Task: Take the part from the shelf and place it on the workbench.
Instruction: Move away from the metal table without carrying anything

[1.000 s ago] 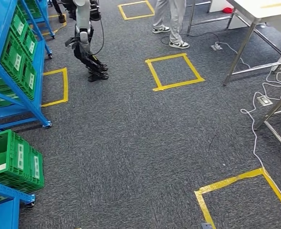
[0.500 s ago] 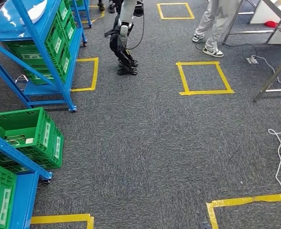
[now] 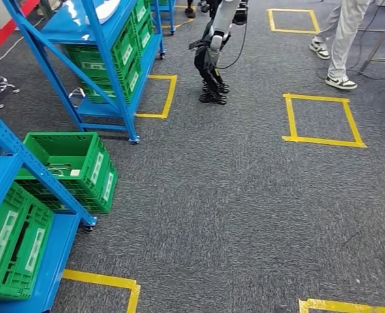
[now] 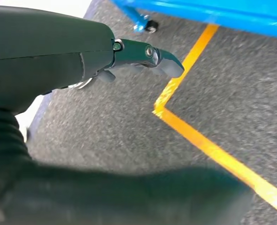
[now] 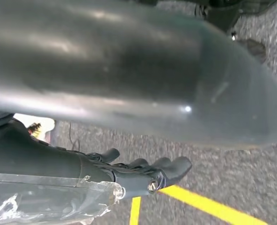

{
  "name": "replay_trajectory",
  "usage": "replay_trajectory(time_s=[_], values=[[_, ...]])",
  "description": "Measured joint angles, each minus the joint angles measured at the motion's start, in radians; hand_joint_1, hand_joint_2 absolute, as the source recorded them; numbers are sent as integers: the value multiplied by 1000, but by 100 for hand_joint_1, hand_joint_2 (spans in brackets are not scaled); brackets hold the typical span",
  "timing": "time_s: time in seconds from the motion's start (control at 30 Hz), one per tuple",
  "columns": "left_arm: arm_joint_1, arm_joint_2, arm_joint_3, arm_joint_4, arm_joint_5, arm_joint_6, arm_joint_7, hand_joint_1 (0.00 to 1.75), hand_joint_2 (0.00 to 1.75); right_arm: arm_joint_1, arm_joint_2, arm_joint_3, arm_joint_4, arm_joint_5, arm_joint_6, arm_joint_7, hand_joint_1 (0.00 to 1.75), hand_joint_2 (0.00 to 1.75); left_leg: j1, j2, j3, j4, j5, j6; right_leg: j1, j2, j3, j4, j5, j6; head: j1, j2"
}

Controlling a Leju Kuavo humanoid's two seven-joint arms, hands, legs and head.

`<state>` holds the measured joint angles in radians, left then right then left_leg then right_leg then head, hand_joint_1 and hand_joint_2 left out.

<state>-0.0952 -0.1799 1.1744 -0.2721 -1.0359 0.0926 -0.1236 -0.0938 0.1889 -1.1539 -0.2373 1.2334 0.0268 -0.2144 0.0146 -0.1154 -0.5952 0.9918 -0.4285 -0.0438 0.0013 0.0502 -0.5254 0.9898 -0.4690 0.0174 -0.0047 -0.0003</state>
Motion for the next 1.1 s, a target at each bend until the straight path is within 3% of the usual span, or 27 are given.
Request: replay_trajectory(time_s=[0.03,0.1,0.13,0.17,0.2,0.23,0.3,0.37,0.4,0.47,0.53,0.6,0.63,0.67,0.7,0.73,0.77,0.83,0.9,0.97,1.03,1.1], values=[[0,0,0,0,1,-2,-2,0,175,-1,0,0,0,0,0,0,0,0,-2,28,-17,34,-23,-3,-1,-14,2,-6,4,-5,-1,0],[-4,-1,0,0,4,-5,-10,0,175,1,0,0,0,0,1,2,0,0,-5,81,-74,155,-91,-9,0,-45,2,-11,5,-9,-3,0],[-5,-1,1,0,7,-7,-15,0,175,3,0,0,0,1,2,5,0,0,-4,91,-103,217,-116,-12,0,-62,2,-11,5,-10,-3,0],[-4,0,1,0,12,-8,-20,0,175,4,0,0,0,1,2,9,0,0,-3,97,-120,254,-123,-16,0,-78,2,-10,4,-10,-3,0],[-3,0,3,0,17,-8,-25,0,175,5,1,0,0,2,2,13,0,0,-2,102,-118,254,-112,-18,-1,-93,2,-10,2,-9,-3,0],[-2,1,5,0,23,-7,-28,0,175,5,2,0,0,4,2,16,0,0,0,110,-98,219,-85,-21,-3,-107,3,-9,0,-6,-3,0],[-2,0,8,0,29,-5,-31,0,175,5,1,0,0,6,1,18,0,0,2,158,-25,89,-25,-28,-1,-130,6,-3,-8,4,-6,0],[-6,-1,9,0,31,-5,-31,0,175,5,-1,0,0,8,1,19,0,0,0,195,18,9,-5,-17,6,-151,7,5,-19,17,-5,0],[-7,-2,9,0,31,-5,-31,0,175,5,-2,0,0,9,1,19,0,0,-1,197,21,0,-7,-7,9,-161,10,8,-23,21,-3,0],[-4,0,13,0,33,-4,-31,0,175,2,-1,0,0,12,1,19,0,0,-3,170,19,2,-8,12,5,-171,18,8,-30,30,3,0],[-3,0,20,0,36,-2,-31,0,175,0,-1,0,0,17,3,18,0,0,-2,148,18,0,-5,25,-1,-126,4,51,-62,38,5,0],[-5,0,24,0,39,-2,-32,0,175,3,0,1,0,23,6,17,0,0,-3,121,17,0,-3,34,-3,-69,-58,184,-129,40,9,0],[-6,-1,25,0,39,-3,-32,0,175,5,1,1,1,25,6,17,0,0,-5,106,16,0,-3,37,-3,-59,-95,257,-157,39,10,0],[-5,-2,25,0,39,-4,-32,0,175,7,1,1,1,27,6,17,0,0,-7,91,16,0,-3,39,-2,-55,-124,309,-169,36,10,0],[-4,-2,26,0,38,-4,-32,0,175,8,1,1,1,28,6,17,0,0,-9,75,17,0,-3,39,-2,-52,-136,319,-159,32,11,0],[-3,-3,26,0,36,-4,-31,0,175,8,1,2,1,29,5,16,0,0,-10,60,18,0,-3,40,-1,-47,-128,288,-129,27,11,0],[-2,-4,26,0,34,-3,-31,0,175,7,1,2,2,30,5,14,0,0,-10,44,19,0,-2,39,0,-36,-103,223,-87,21,11,0],[-1,-6,26,0,29,-2,-31,0,175,6,2,2,2,31,3,11,0,0,-9,16,19,1,-1,35,-3,20,-46,84,-24,12,10,0],[0,-8,26,0,19,-1,-31,0,175,5,2,2,2,27,-1,7,0,0,-4,-7,13,0,5,24,-3,54,-21,28,-10,11,10,0],[4,-9,26,0,11,1,-31,0,175,4,5,2,2,23,-6,4,0,0,1,-25,6,-3,11,10,-1,37,-18,21,-5,7,10,0],[7,-10,26,0,11,2,-33,0,175,4,9,2,2,20,-11,2,0,0,-2,10,-6,15,-6,1,-3,11,-14,9,4,-5,7,0],[3,-11,26,0,12,3,-36,0,175,6,10,2,2,20,-16,1,0,0,-6,72,-51,109,-67,-6,-2,-22,-13,1,9,-14,4,0]])
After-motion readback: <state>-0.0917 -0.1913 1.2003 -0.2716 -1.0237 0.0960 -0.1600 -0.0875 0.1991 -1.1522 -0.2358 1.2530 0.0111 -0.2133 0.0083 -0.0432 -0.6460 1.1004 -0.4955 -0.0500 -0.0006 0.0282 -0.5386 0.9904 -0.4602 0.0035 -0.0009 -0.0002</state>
